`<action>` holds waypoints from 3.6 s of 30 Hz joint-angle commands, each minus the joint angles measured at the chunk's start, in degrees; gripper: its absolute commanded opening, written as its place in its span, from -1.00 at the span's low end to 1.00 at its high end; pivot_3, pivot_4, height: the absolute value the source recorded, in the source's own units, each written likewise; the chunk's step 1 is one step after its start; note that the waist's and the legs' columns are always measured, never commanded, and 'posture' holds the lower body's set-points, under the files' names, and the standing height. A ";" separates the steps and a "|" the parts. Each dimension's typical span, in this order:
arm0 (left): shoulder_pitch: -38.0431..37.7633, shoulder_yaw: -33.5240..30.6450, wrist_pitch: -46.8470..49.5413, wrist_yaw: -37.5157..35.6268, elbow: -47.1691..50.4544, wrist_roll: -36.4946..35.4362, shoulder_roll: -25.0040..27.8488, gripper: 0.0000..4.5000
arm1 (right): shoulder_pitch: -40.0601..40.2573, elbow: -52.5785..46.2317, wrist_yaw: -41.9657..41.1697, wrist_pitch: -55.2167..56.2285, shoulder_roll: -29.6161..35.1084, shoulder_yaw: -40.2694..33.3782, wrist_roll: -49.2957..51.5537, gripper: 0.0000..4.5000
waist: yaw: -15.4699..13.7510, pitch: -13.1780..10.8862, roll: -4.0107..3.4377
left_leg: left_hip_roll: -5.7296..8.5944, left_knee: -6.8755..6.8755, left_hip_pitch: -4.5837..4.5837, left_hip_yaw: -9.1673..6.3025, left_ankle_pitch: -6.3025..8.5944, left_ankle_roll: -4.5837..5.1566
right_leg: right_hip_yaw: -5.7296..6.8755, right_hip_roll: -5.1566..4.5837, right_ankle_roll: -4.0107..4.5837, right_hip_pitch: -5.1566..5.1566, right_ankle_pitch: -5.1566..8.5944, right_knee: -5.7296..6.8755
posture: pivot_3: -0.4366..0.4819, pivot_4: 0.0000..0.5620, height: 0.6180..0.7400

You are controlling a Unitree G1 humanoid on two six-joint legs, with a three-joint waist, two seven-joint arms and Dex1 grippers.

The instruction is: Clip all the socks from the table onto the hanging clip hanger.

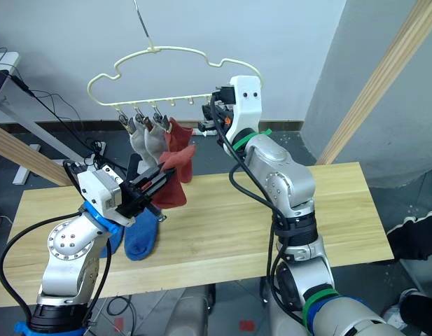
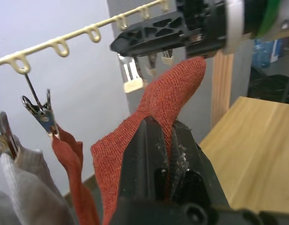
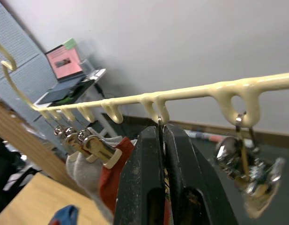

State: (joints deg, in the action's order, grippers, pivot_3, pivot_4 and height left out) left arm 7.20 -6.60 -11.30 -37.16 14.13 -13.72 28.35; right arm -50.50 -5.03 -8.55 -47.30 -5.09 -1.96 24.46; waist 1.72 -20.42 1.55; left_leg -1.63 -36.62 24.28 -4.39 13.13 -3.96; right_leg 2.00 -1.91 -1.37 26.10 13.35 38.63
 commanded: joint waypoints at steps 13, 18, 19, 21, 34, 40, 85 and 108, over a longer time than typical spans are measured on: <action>2.87 2.15 -9.72 2.66 -6.47 4.94 -3.49 -1.00 | -7.37 -2.17 11.13 -27.10 -2.85 -20.66 24.43 -1.00 | 0.10 -0.01 -0.01 | -0.01 -0.01 0.04 0.00 0.00 0.00 | 0.03 0.00 0.16 0.01 -0.09 0.04 | -0.06 0.30 1.00; 3.38 2.21 -11.62 3.17 -7.38 6.14 -3.38 -1.00 | -7.60 -2.35 14.99 -28.42 -4.43 -22.27 28.23 -1.00 | 0.08 -0.01 -0.01 | 0.00 -0.02 0.06 0.00 0.00 0.00 | 0.01 -0.01 0.14 0.01 -0.09 0.03 | -0.05 0.30 1.00; 3.80 2.20 -12.40 3.34 -7.90 6.60 -3.26 -1.00 | -7.52 -2.41 16.05 -28.83 -4.89 -22.53 29.17 -1.00 | 0.09 -0.01 -0.01 | 0.00 -0.01 0.06 0.00 0.00 0.00 | 0.02 -0.01 0.15 0.01 -0.09 0.03 | -0.05 0.29 1.00; 4.54 2.26 -13.63 3.79 -8.85 7.54 -3.22 -1.00 | -7.36 -2.54 17.43 -29.42 -5.18 -22.45 30.67 -1.00 | 0.07 -0.01 -0.01 | 0.00 -0.01 0.06 0.00 0.00 0.00 | 0.02 -0.01 0.14 0.01 -0.09 0.03 | -0.05 0.29 1.00; 6.31 4.07 -19.18 5.15 -12.53 10.28 -3.80 -1.00 | -7.53 -0.31 26.65 -27.73 -5.85 -22.53 40.09 -1.00 | 0.15 -0.01 -0.01 | 0.00 -0.01 0.07 0.00 0.00 0.00 | 0.02 -0.01 0.11 0.02 -0.07 0.03 | -0.05 0.31 1.00; 7.77 3.74 -21.47 6.47 -14.60 11.00 -3.90 -1.00 | -7.11 0.76 29.58 -26.65 -4.92 -20.62 44.31 -1.00 | 0.14 -0.01 -0.01 | 0.00 -0.01 0.08 -0.01 0.00 0.01 | 0.02 0.00 0.09 0.02 -0.05 0.04 | -0.05 0.32 1.00; 5.79 -1.83 23.20 -4.25 -1.55 -19.70 3.81 0.98 | 19.03 -30.20 9.87 -1.99 26.70 7.03 13.53 1.00 | 1.98 -0.06 -0.10 | -0.10 -0.12 0.23 -0.02 0.02 0.04 | 0.11 0.12 -0.03 0.10 0.01 -0.01 | -0.13 0.25 1.00; -3.63 -13.02 37.08 -4.66 14.54 -36.56 8.45 1.00 | 19.14 -22.35 3.90 16.60 15.49 14.23 -11.03 0.48 | -0.35 -0.07 -0.12 | -0.10 -0.10 0.23 -0.01 0.01 0.00 | 0.06 0.10 -0.02 0.09 0.01 -0.11 | 0.10 0.29 1.00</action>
State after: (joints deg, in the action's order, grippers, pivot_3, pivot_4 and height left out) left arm 4.05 -18.35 25.96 -41.93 26.57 -49.44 36.90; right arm -30.88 -25.66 -3.89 -31.86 10.99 12.63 14.41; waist 1.37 -20.49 1.44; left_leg -1.73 -36.72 24.51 -4.40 13.14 -3.97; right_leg 2.06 -1.81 -1.38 26.19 13.37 38.53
